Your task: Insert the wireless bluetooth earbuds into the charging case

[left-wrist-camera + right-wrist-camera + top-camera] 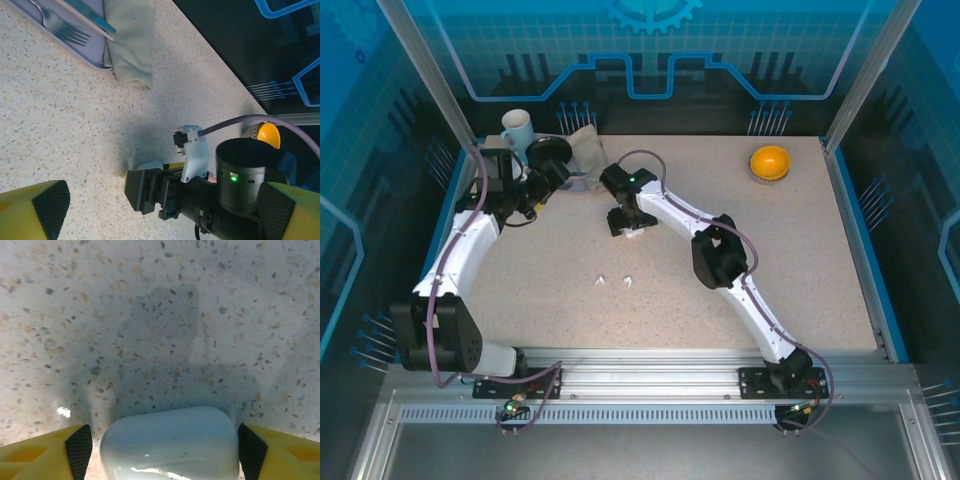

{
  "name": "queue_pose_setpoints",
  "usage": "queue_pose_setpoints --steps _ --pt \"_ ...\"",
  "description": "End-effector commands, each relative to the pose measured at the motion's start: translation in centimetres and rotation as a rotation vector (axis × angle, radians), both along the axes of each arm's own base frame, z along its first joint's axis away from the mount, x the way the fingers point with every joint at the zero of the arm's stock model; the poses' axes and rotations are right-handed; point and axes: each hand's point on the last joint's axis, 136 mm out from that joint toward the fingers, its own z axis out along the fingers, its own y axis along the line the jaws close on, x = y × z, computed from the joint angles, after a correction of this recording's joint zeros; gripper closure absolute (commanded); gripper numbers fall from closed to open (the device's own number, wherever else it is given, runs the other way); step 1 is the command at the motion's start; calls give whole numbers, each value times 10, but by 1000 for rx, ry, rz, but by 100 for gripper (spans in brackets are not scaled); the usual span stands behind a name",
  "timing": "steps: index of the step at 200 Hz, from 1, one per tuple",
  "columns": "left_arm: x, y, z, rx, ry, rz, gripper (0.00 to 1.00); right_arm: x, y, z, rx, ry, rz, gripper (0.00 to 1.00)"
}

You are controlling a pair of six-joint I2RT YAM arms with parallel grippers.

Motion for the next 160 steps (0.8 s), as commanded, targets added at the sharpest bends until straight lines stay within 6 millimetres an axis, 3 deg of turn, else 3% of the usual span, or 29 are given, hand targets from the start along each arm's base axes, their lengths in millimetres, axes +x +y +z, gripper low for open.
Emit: queue_pose_setpoints --steps 1,80,160 --pt "-2 -2 16 -40 -49 -7 1 1 -2 -4 -40 -4 21 22" --pt "-2 -7 16 -46 -58 -42 1 4 -6 -15 -61 13 29 27" --pt "-3 -6 14 -36 -54 -45 1 -6 -12 -6 -83 23 35 30"
